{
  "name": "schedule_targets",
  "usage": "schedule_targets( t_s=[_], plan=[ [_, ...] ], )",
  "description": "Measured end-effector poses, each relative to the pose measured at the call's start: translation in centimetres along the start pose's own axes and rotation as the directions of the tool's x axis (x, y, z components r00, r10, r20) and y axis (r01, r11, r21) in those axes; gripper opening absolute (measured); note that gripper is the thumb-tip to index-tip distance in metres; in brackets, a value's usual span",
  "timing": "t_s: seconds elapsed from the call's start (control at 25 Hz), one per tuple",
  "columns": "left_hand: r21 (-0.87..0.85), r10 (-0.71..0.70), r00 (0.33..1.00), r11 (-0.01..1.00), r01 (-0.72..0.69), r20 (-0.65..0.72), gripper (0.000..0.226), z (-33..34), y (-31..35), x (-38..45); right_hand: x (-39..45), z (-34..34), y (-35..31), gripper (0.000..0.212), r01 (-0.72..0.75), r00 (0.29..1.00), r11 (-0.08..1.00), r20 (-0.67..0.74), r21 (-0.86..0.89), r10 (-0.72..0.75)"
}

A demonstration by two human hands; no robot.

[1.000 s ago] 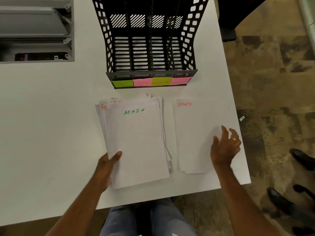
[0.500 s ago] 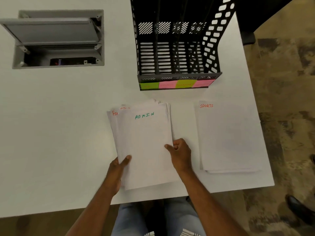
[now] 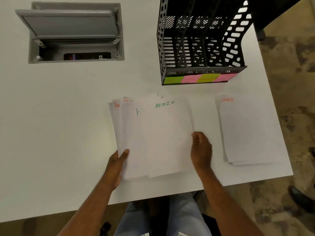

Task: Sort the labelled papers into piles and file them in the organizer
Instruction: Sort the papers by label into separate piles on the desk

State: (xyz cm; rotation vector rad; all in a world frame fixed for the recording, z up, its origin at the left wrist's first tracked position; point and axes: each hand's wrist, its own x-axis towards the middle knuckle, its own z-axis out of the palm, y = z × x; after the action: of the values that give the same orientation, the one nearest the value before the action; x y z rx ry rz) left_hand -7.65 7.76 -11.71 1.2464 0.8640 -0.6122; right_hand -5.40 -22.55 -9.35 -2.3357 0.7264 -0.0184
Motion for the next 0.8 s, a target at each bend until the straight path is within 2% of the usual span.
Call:
schedule_targets(
  t_s=[0.08,0.16,0.28,0.36,0.44,0.52,0.64,0.8],
  plan=[
    [0.033,0.036,0.999,0.999,-0.035,-0.026,0.033,-0.9,0.3,0.4,1.3,-1.7,1.4,0.022,0.064,0.987,0.989,-0.138,-0.134,-0.083],
    [0.048,0.053,0.998,0.998,-0.051,-0.041,0.032,-1.7,0.5,0.7,2.4,-3.0,3.0,0.028,0.083,0.974,0.972,-0.19,-0.219,-0.126],
    [0.049,0.056,0.997,0.997,-0.054,-0.045,0.031,-2.6,0.7,1.1,2.8,-3.0,5.2,0.042,0.047,0.985,0.935,-0.141,-0.352,-0.103],
    [0.041,0.056,0.998,0.998,-0.054,-0.043,0.029,-3.0,0.7,1.2,2.6,-2.4,5.9,0.052,0.029,0.988,0.873,-0.117,-0.487,-0.099],
    [0.034,0.051,0.998,0.998,-0.05,-0.044,0.027,-3.2,0.7,1.3,2.0,-1.6,5.6,0.055,0.063,0.985,0.86,-0.11,-0.507,-0.137],
    [0.032,0.047,0.997,0.998,-0.045,-0.054,0.024,-3.2,0.7,1.4,1.2,-0.3,4.9,0.053,0.223,0.971,0.851,0.027,-0.475,-0.24],
    [0.031,0.043,0.997,0.999,-0.041,-0.071,0.02,-3.1,0.8,1.3,0.3,1.5,5.0,0.068,0.424,0.902,0.772,0.299,-0.473,-0.311],
    [0.025,0.035,0.996,0.999,-0.033,-0.083,0.018,-3.7,1.2,1.2,0.9,0.9,5.9,0.072,0.484,0.865,0.725,0.392,-0.49,-0.313]
  ],
)
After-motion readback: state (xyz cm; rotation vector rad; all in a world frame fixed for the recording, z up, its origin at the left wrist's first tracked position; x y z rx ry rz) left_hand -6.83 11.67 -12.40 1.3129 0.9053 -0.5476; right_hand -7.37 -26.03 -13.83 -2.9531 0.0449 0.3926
